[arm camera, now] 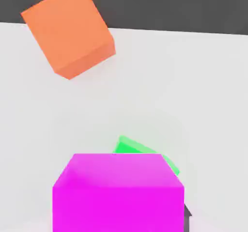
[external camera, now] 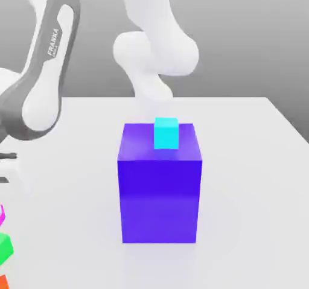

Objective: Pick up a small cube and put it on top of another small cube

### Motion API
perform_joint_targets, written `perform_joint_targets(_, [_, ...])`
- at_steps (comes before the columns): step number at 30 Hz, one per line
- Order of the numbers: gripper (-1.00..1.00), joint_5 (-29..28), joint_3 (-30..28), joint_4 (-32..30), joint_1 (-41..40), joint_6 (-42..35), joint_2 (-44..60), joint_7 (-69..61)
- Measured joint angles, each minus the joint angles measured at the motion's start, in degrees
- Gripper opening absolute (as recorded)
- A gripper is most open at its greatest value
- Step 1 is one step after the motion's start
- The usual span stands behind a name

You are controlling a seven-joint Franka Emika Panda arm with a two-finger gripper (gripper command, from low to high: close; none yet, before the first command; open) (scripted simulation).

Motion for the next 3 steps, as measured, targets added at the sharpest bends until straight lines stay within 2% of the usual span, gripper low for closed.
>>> perform_joint_targets(1, [1.00, 0.3, 0.2, 0.1, -0.3, 1.0, 1.1, -0.3])
perform_joint_targets(3, [1.00, 0.3, 0.2, 0.1, -0.3, 1.0, 1.1, -0.3])
